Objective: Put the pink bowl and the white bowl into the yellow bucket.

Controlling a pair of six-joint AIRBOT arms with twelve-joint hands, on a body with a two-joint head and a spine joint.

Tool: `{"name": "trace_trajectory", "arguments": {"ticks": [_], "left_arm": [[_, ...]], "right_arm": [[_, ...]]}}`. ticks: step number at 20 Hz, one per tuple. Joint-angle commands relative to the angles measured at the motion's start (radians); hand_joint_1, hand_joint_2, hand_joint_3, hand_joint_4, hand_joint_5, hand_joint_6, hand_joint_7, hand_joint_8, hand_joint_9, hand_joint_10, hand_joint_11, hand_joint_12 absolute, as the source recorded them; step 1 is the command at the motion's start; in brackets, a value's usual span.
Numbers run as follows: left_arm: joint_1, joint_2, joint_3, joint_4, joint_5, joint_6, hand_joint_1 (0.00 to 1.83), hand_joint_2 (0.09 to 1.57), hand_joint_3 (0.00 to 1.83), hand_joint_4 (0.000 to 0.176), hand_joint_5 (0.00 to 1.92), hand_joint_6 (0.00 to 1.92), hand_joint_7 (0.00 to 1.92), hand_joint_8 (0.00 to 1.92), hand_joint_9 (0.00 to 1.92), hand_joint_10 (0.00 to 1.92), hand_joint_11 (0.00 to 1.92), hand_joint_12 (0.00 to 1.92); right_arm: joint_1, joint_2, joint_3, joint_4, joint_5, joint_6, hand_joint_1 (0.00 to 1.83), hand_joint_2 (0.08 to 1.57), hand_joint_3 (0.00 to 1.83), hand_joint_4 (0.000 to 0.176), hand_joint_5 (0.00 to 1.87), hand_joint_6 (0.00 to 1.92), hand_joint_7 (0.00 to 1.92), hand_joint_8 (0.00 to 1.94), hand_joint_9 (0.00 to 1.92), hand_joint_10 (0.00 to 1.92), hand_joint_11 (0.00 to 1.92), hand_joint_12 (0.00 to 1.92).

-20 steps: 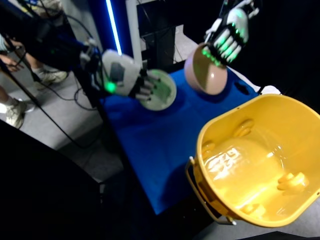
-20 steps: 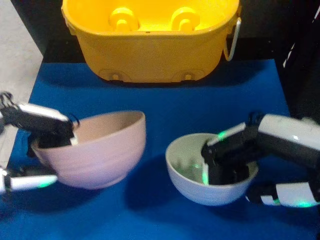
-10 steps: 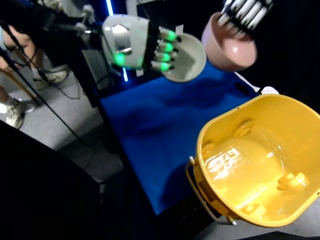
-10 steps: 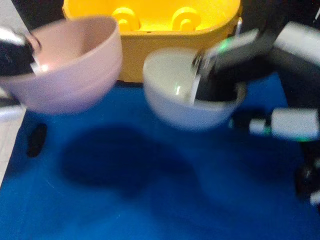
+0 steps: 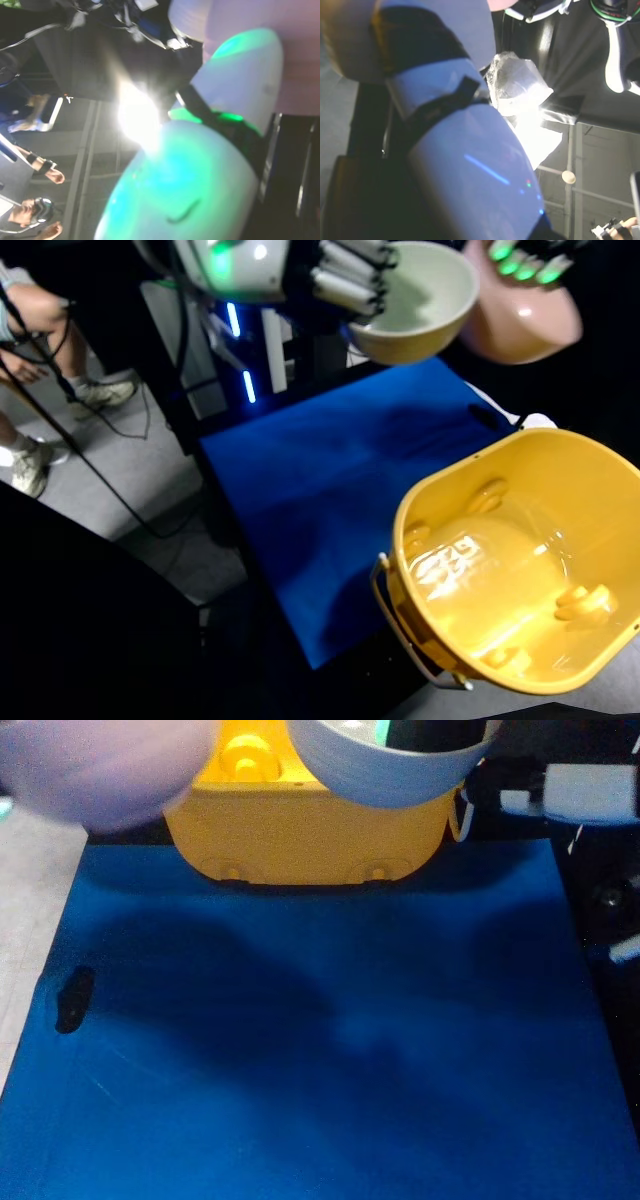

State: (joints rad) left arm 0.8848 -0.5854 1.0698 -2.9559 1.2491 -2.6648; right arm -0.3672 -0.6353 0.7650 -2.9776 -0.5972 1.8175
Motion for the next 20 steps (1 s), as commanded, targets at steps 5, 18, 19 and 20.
{"name": "trace_trajectory", "arguments": {"ticks": [5,18,19,20], "left_arm": [[-0.175,-0.116,0.094,-0.056,-0.065,-0.003,1.48,1.17,0.00,0.000,0.79,1.18,0.86,1.10,0.85,1.24,0.64,1.75],[-0.571,-0.398,0.323,0.210,-0.410,-0.094,1.36,1.17,0.00,0.000,0.79,1.14,0.83,1.18,0.87,1.43,0.78,1.68],[-0.571,-0.407,0.333,0.203,-0.413,-0.094,1.36,1.19,0.00,0.000,0.77,1.15,0.80,1.29,0.79,1.50,0.69,1.71],[-0.571,-0.411,0.338,0.198,-0.413,-0.094,1.36,1.20,0.00,0.000,0.76,1.15,0.79,1.34,0.77,1.52,0.67,1.72]], "right_arm": [[0.122,-0.101,0.139,-0.034,-0.034,0.004,1.48,1.19,0.00,0.000,0.71,1.31,0.75,1.20,0.83,1.29,0.66,1.66],[0.288,-0.268,0.414,-0.034,0.139,-0.002,1.49,1.15,0.00,0.000,0.87,1.21,0.91,1.10,0.90,1.18,0.57,1.60],[0.288,-0.268,0.417,-0.034,0.146,-0.002,1.48,1.18,0.01,0.000,0.74,1.32,0.79,1.21,0.83,1.27,0.57,1.67],[0.288,-0.268,0.417,-0.034,0.150,-0.002,1.49,1.16,0.01,0.000,0.74,1.28,0.80,1.15,0.86,1.22,0.67,1.64]]}}
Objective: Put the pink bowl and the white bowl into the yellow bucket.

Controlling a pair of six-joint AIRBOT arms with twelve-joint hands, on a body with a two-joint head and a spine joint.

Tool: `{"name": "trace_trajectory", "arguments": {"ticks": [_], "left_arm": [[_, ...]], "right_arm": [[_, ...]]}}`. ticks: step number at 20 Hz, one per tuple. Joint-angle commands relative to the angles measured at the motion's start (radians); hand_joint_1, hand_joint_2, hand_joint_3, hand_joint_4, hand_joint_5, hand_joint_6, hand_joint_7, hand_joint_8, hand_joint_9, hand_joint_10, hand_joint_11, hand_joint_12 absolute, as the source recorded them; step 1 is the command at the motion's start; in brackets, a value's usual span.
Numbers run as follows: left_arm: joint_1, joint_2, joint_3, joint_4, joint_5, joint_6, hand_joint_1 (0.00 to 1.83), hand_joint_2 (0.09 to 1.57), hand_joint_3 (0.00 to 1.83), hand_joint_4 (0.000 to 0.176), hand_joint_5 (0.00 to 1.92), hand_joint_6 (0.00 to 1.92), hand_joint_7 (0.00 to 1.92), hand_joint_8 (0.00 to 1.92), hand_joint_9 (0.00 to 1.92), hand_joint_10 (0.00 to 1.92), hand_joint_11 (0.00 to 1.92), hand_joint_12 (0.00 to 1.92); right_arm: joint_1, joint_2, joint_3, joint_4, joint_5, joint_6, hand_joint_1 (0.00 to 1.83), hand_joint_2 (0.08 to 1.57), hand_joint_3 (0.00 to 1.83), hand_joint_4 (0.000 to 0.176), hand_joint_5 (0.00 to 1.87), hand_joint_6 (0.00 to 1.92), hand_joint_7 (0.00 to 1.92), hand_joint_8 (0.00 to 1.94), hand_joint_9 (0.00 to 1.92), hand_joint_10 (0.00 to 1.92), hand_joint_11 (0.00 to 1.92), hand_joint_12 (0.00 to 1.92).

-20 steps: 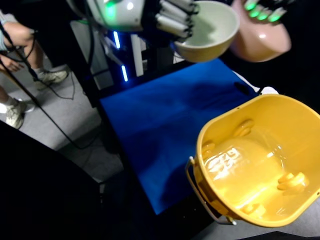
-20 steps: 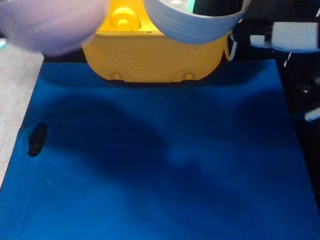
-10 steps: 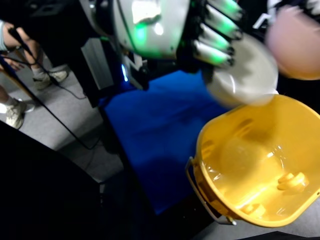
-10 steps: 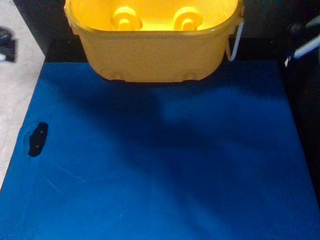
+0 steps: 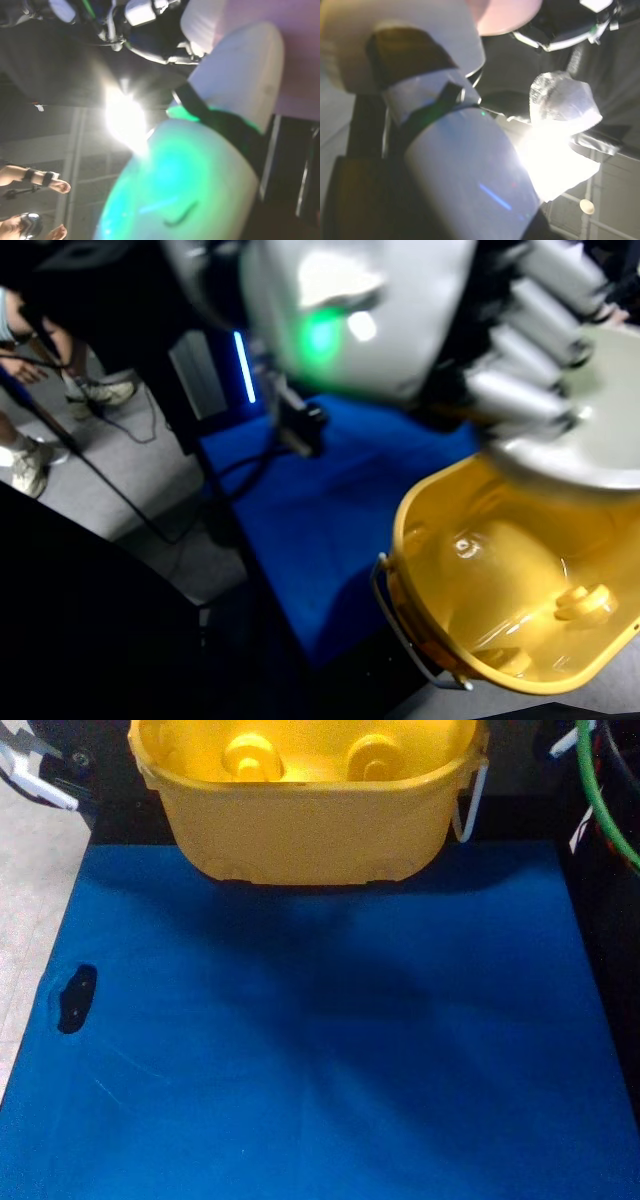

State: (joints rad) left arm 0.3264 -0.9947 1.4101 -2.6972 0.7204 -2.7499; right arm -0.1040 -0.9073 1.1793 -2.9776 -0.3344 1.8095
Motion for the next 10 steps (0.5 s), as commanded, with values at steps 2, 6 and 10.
{"name": "trace_trajectory", "arguments": {"ticks": [2,6,10], "left_arm": [[0.000,-0.012,0.013,-0.078,0.115,-0.009,1.36,1.19,0.00,0.000,0.77,1.14,0.81,1.28,0.81,1.46,0.66,1.67],[0.026,-0.037,0.044,-0.112,0.116,-0.012,1.36,1.19,0.00,0.000,0.77,1.11,0.83,1.28,0.79,1.48,0.60,1.65],[0.066,-0.062,0.074,-0.147,0.121,-0.023,1.49,1.19,0.00,0.000,0.74,1.03,0.77,1.33,0.79,1.38,0.66,1.78]], "right_arm": [[0.024,0.002,0.003,-0.034,-0.105,0.006,1.49,1.15,0.00,0.000,0.84,1.25,0.82,1.10,0.87,1.17,0.71,1.61],[0.023,0.004,0.009,-0.034,-0.089,0.006,1.48,1.19,0.00,0.000,0.74,1.35,0.75,1.15,0.81,1.23,0.63,1.69],[0.023,-0.014,0.047,-0.034,-0.062,0.006,1.48,1.20,0.00,0.000,0.74,1.38,0.71,1.22,0.77,1.25,0.60,1.72]]}}
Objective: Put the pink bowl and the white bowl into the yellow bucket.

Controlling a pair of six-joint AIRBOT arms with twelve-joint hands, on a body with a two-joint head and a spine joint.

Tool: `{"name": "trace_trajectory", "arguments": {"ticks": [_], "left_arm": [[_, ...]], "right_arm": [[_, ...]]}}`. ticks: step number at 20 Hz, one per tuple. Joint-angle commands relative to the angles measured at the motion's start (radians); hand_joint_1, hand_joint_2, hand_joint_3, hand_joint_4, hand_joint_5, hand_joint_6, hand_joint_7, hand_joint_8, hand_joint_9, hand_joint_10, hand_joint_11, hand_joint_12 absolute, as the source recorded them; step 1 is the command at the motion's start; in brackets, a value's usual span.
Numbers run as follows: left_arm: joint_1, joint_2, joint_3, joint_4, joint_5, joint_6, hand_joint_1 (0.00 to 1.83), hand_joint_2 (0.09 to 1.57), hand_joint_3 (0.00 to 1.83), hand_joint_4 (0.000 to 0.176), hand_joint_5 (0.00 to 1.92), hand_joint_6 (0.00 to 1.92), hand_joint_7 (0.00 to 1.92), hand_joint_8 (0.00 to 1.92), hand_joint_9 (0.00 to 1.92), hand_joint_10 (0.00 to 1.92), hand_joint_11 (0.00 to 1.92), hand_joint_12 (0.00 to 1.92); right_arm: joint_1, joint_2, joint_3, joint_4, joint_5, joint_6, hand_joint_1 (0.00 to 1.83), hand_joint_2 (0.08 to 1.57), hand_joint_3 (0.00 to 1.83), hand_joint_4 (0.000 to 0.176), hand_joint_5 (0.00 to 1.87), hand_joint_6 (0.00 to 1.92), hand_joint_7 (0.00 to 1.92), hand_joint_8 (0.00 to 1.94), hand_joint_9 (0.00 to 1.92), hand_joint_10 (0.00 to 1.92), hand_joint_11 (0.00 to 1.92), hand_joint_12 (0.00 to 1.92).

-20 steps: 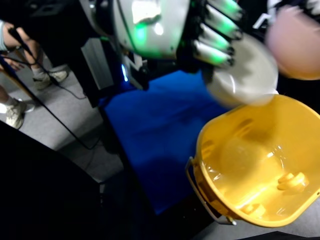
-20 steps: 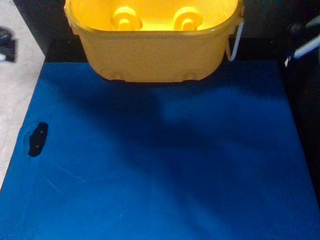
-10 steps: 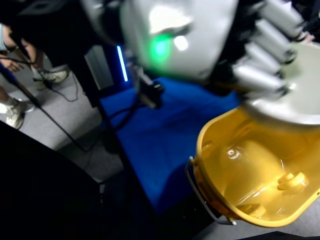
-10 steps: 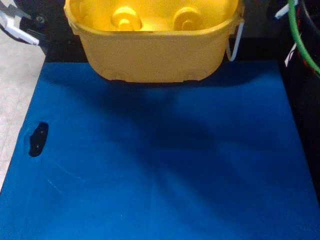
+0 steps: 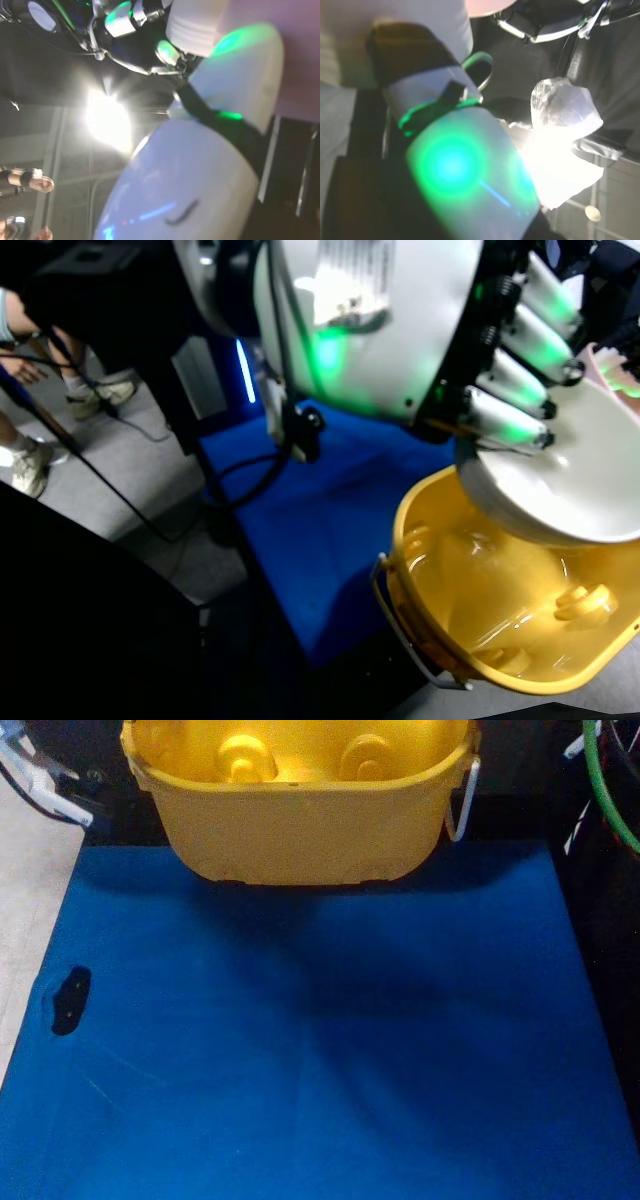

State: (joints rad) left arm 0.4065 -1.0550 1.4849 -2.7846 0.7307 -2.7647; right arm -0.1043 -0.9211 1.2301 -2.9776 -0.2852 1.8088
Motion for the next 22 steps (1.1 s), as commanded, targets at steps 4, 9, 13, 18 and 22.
{"name": "trace_trajectory", "arguments": {"ticks": [4,9,13,18,22], "left_arm": [[0.008,-0.018,0.028,-0.089,0.114,-0.013,1.49,1.20,0.00,0.000,0.75,0.99,0.73,1.37,0.77,1.44,0.68,1.79],[0.033,-0.040,0.062,-0.115,0.111,-0.034,1.36,1.19,0.00,0.000,0.72,1.11,0.82,1.27,0.85,1.47,0.70,1.59],[0.047,-0.045,0.069,-0.127,0.117,-0.040,1.08,1.13,0.00,0.000,0.68,0.05,0.65,0.24,0.40,0.84,0.14,1.59],[0.068,-0.045,0.072,-0.154,0.128,-0.048,1.02,1.12,0.00,0.000,0.79,0.03,0.67,0.02,0.36,0.55,0.00,1.48],[0.085,-0.045,0.073,-0.172,0.149,-0.059,0.96,1.11,0.00,0.000,0.67,0.00,0.59,0.00,0.34,0.52,0.00,1.49]], "right_arm": [[0.012,-0.042,0.039,-0.034,-0.082,0.007,1.48,1.20,0.00,0.000,0.74,1.40,0.71,1.19,0.75,1.26,0.61,1.71],[-0.028,-0.090,0.073,-0.034,-0.077,0.007,1.20,1.15,0.00,0.000,0.88,1.15,0.74,0.85,0.73,1.05,0.62,1.36],[-0.028,-0.088,0.062,-0.034,-0.077,0.007,1.06,1.01,0.00,0.000,0.57,0.35,0.48,0.00,0.43,0.15,0.02,1.32],[-0.035,-0.083,0.050,-0.034,-0.078,0.007,0.87,1.01,0.00,0.000,0.41,0.44,0.36,0.00,0.27,0.01,0.00,0.79],[-0.038,-0.063,0.030,-0.034,-0.094,0.007,0.71,1.00,0.00,0.000,0.26,0.20,0.18,0.00,0.08,0.00,0.00,0.14]]}}
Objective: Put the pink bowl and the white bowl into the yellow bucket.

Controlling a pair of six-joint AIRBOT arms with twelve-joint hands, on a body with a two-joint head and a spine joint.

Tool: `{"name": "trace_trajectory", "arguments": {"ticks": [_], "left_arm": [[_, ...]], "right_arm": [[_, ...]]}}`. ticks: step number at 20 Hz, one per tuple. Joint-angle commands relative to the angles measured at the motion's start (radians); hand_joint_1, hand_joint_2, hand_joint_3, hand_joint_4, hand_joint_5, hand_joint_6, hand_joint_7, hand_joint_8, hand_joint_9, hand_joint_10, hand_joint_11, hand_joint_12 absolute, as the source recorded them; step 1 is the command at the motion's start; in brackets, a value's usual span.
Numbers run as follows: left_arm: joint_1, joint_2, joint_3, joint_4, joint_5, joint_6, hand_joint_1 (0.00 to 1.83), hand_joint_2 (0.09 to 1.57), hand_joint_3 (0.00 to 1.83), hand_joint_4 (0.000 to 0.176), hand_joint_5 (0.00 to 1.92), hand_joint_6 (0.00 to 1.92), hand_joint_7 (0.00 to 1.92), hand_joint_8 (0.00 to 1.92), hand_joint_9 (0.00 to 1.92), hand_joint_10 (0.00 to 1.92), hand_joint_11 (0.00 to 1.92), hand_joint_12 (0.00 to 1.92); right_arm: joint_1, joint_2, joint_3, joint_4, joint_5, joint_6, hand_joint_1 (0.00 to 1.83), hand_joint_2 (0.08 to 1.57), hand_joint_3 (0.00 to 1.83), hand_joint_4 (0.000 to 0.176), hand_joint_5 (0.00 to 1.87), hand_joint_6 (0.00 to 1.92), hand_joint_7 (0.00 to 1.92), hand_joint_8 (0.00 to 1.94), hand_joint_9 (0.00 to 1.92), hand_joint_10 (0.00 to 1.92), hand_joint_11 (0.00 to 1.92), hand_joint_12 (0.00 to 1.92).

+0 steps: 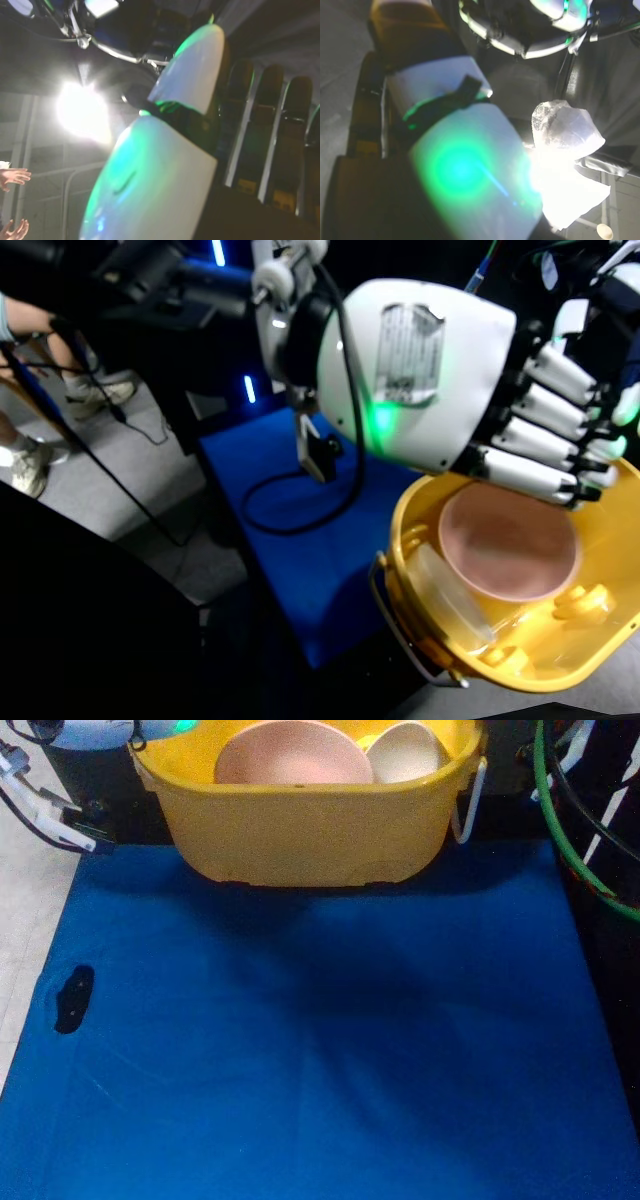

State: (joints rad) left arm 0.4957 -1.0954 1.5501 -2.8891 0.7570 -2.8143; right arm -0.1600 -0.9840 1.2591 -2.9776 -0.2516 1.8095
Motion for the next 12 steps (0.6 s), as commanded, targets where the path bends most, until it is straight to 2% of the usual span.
{"name": "trace_trajectory", "arguments": {"ticks": [1,2,3,4,5,6,7,8,9,10,11,12], "left_arm": [[-0.003,-0.004,0.008,-0.070,0.127,-0.013,0.94,1.10,0.00,0.000,0.58,0.00,0.50,0.00,0.29,0.45,0.00,1.49],[-0.001,-0.005,0.009,-0.072,0.127,-0.013,0.92,1.08,0.00,0.000,0.46,0.00,0.40,0.00,0.27,0.27,0.00,1.36],[0.001,-0.005,0.010,-0.077,0.133,-0.014,0.90,1.07,0.00,0.000,0.40,0.00,0.36,0.00,0.28,0.17,0.00,1.29],[0.004,-0.004,0.009,-0.082,0.152,-0.023,0.84,1.08,0.00,0.000,0.29,0.00,0.28,0.00,0.23,0.12,0.00,1.22],[0.015,-0.003,0.009,-0.096,0.194,-0.046,0.83,1.09,0.00,0.000,0.25,0.00,0.24,0.00,0.19,0.10,0.00,1.19],[0.043,0.006,0.000,-0.123,0.272,-0.062,0.79,1.08,0.00,0.000,0.24,0.00,0.23,0.00,0.19,0.08,0.00,1.21],[0.071,0.020,-0.014,-0.123,0.334,-0.061,0.82,1.08,0.00,0.000,0.22,0.00,0.22,0.00,0.18,0.06,0.00,1.18],[0.082,0.033,-0.023,-0.123,0.388,-0.066,0.79,1.10,0.01,0.000,0.18,0.00,0.20,0.00,0.17,0.05,0.00,1.20],[0.082,0.044,-0.034,-0.123,0.424,-0.069,0.78,1.11,0.01,0.000,0.17,0.00,0.20,0.00,0.17,0.05,0.00,1.22],[0.082,0.052,-0.044,-0.123,0.457,-0.072,0.79,1.10,0.00,0.011,0.17,0.00,0.21,0.00,0.18,0.04,0.00,1.20],[0.084,0.068,-0.060,-0.123,0.513,-0.085,0.77,1.09,0.00,0.000,0.17,0.00,0.24,0.01,0.22,0.05,0.00,1.34],[0.100,0.082,-0.071,-0.123,0.576,-0.110,0.79,1.10,0.00,0.000,0.10,0.00,0.22,0.00,0.21,0.04,0.00,1.24]], "right_arm": [[0.018,0.009,-0.006,-0.034,-0.130,0.006,0.69,0.99,0.00,0.000,0.23,0.09,0.11,0.00,0.03,0.00,0.00,0.01],[0.018,0.015,-0.009,-0.034,-0.133,0.020,0.73,0.99,0.00,0.000,0.17,0.05,0.09,0.00,0.00,0.00,0.00,0.00],[0.018,0.022,-0.012,-0.034,-0.148,0.073,0.75,0.98,0.00,0.008,0.15,0.03,0.09,0.00,0.00,0.00,0.00,0.00],[0.012,0.038,-0.023,-0.034,-0.185,0.134,0.75,0.99,0.00,0.060,0.11,0.01,0.10,0.01,0.01,0.00,0.00,0.00],[0.000,0.056,-0.038,-0.034,-0.232,0.175,0.80,0.99,0.00,0.062,0.10,0.01,0.11,0.01,0.02,0.01,0.00,0.00],[-0.018,0.105,-0.084,-0.034,-0.339,0.217,0.89,0.94,0.00,0.072,0.11,0.01,0.15,0.02,0.05,0.02,0.01,0.01],[-0.020,0.140,-0.118,-0.034,-0.400,0.217,0.84,0.95,0.00,0.057,0.06,0.00,0.14,0.01,0.06,0.02,0.03,0.02],[-0.020,0.178,-0.154,-0.034,-0.455,0.217,0.80,0.97,0.00,0.089,0.05,0.00,0.12,0.01,0.07,0.01,0.01,0.23],[-0.022,0.215,-0.191,-0.034,-0.509,0.217,0.83,0.93,0.00,0.091,0.06,0.00,0.14,0.01,0.10,0.01,0.00,0.38],[-0.024,0.248,-0.218,-0.034,-0.551,0.216,0.86,0.93,0.00,0.086,0.05,0.00,0.15,0.01,0.11,0.01,0.00,0.41],[-0.032,0.292,-0.254,-0.034,-0.628,0.216,0.90,0.93,0.00,0.100,0.00,0.00,0.12,0.00,0.10,0.01,0.00,0.42],[-0.053,0.328,-0.286,-0.034,-0.692,0.216,0.91,0.93,0.00,0.143,0.00,0.00,0.09,0.00,0.07,0.00,0.00,0.38]]}}
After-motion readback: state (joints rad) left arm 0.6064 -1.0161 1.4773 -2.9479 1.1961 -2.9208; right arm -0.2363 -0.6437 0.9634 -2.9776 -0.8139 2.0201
